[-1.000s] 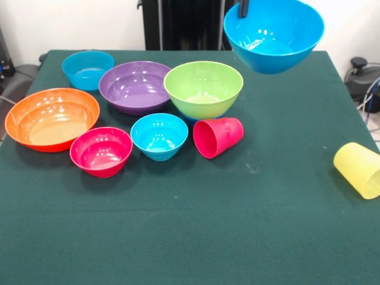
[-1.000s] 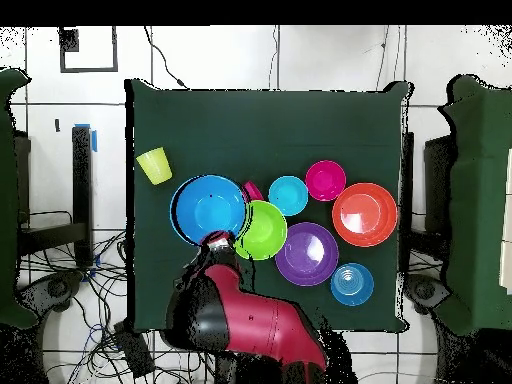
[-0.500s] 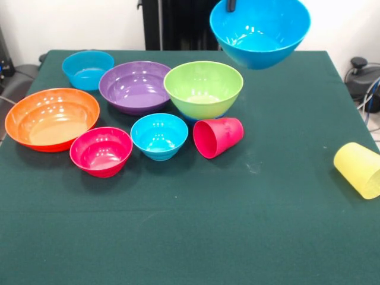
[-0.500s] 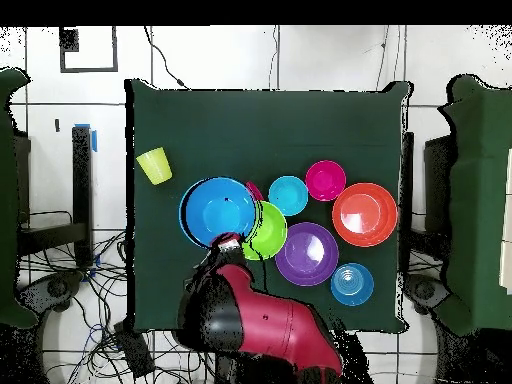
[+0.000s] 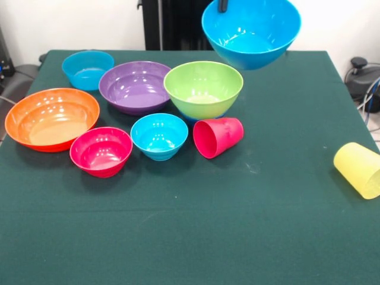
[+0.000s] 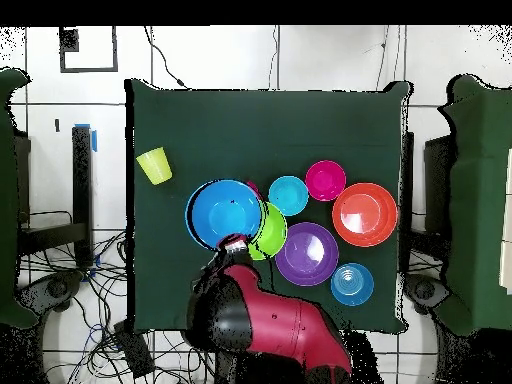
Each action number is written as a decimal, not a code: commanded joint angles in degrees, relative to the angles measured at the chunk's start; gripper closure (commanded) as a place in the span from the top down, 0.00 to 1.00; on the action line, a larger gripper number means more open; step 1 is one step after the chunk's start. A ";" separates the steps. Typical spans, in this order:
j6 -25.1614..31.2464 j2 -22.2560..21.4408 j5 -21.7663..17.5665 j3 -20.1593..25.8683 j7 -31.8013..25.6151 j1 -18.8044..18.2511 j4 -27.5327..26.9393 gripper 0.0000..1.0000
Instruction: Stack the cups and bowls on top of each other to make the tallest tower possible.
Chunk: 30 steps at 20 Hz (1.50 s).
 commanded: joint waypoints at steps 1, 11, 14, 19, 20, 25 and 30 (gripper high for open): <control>5.26 -0.18 -4.62 6.67 -6.18 -1.83 1.11 0.00; 7.10 -2.15 -3.91 8.61 -5.35 -3.32 2.06 0.00; 6.96 -1.91 -4.10 9.25 -5.70 -4.31 1.89 0.00; 5.91 -1.14 -5.52 9.02 -5.93 -4.83 1.74 0.00; 5.63 -0.98 -5.78 9.04 -5.95 -4.99 1.75 0.00; 5.04 0.17 -7.38 8.50 -5.97 -5.32 1.04 0.00; 4.22 1.17 -8.78 8.36 -5.34 -5.50 0.82 0.00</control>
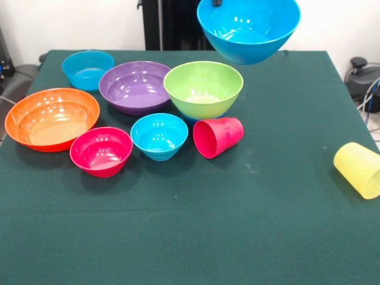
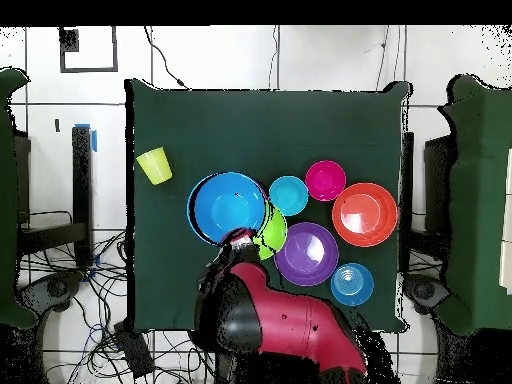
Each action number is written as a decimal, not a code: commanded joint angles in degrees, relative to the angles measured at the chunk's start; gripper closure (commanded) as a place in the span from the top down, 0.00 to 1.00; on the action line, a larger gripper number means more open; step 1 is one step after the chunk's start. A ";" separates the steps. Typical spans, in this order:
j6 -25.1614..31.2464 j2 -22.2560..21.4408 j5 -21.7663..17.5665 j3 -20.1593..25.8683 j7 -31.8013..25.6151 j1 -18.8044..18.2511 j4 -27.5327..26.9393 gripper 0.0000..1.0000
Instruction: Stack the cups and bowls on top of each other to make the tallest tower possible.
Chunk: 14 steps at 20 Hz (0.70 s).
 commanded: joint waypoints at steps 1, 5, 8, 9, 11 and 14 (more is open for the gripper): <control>4.40 4.08 -5.09 3.79 -5.06 -0.57 0.51 0.00; 5.21 3.40 -5.09 4.66 -5.19 -1.44 0.40 0.00; 5.78 3.26 -4.99 5.30 -5.57 -2.33 -0.23 0.00; 5.86 3.13 -5.04 5.34 -5.66 -2.52 -0.33 0.00; 6.01 2.86 -5.13 5.42 -5.84 -2.90 -0.51 0.00; 6.43 4.01 -5.86 4.76 -6.11 -2.83 -2.32 0.00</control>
